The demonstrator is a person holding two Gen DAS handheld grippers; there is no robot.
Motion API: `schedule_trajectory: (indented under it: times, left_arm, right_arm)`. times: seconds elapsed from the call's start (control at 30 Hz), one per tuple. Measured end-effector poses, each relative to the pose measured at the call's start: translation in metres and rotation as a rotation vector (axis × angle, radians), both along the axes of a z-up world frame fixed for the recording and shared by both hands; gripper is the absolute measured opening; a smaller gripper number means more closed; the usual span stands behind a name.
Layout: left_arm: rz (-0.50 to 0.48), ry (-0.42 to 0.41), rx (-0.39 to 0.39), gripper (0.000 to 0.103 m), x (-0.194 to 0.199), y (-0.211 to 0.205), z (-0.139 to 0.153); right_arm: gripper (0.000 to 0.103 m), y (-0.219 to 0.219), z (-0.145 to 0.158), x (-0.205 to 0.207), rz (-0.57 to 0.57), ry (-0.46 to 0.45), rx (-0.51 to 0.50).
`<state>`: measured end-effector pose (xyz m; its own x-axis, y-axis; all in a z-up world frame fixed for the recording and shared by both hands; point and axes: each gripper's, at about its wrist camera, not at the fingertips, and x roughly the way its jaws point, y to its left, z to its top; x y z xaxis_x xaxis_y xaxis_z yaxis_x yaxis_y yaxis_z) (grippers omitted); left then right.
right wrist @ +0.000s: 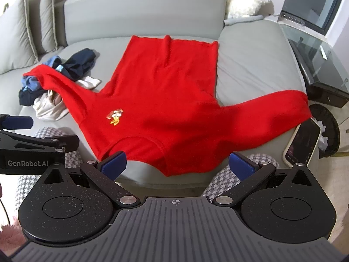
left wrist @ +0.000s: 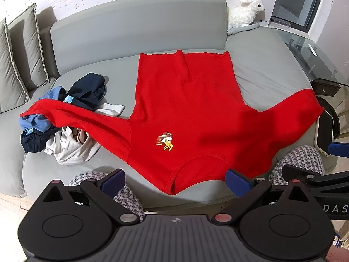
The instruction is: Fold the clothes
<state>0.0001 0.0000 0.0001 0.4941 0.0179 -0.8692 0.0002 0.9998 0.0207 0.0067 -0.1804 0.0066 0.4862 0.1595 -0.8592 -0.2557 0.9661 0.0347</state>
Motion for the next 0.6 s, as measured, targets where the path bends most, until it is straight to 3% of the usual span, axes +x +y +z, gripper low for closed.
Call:
schedule_trajectory:
  times: [0.6]
  left_arm:
    - [0.003,0.005,0.000,0.099,-0.0024,-0.0016,-0.0019]
  right_arm:
    - [0.103,-0.0011,-0.0028,-0.0010,0.001,0.004,0.010]
